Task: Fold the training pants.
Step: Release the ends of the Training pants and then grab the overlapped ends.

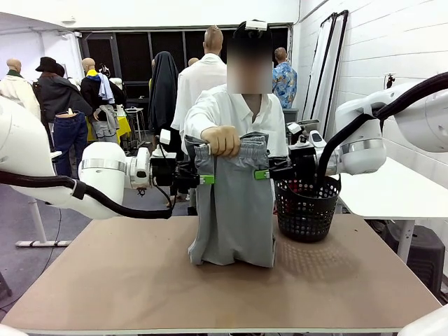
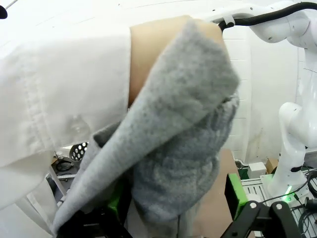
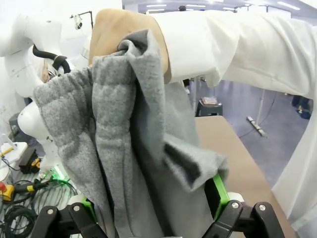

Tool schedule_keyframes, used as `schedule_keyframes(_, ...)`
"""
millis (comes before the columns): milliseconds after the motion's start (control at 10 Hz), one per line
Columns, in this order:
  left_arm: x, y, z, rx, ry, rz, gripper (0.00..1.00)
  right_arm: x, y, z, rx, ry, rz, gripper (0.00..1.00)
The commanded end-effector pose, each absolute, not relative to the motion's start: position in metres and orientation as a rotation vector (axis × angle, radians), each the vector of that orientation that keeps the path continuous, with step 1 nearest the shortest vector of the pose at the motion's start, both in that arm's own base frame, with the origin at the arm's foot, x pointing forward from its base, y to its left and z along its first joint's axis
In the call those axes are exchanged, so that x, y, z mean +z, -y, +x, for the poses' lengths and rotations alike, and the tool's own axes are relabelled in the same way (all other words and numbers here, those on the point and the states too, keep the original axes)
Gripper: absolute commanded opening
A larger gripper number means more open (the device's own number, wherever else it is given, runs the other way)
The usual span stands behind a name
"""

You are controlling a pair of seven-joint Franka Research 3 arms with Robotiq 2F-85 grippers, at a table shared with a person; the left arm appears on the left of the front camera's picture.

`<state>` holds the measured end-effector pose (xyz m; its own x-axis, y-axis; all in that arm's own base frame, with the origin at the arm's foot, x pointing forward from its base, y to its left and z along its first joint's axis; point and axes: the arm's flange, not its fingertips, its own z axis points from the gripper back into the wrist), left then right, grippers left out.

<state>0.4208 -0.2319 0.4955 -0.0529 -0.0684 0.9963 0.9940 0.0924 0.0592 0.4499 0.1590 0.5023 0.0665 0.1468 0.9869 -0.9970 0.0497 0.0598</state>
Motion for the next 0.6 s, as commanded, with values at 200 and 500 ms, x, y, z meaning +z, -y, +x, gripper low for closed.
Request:
schedule_keyframes(200,0.49,0.212,0.401,-1.166,1.344,-1.017,1.0,0.497,-0.149,0.441,1.182,1.141,1.051,1.0)
schedule_keyframes(500,0.49,0.209,0.401,-1.16,1.359,-0.998,1.0,0.497,-0.137,0.437,1.155,1.165,1.068,1.0)
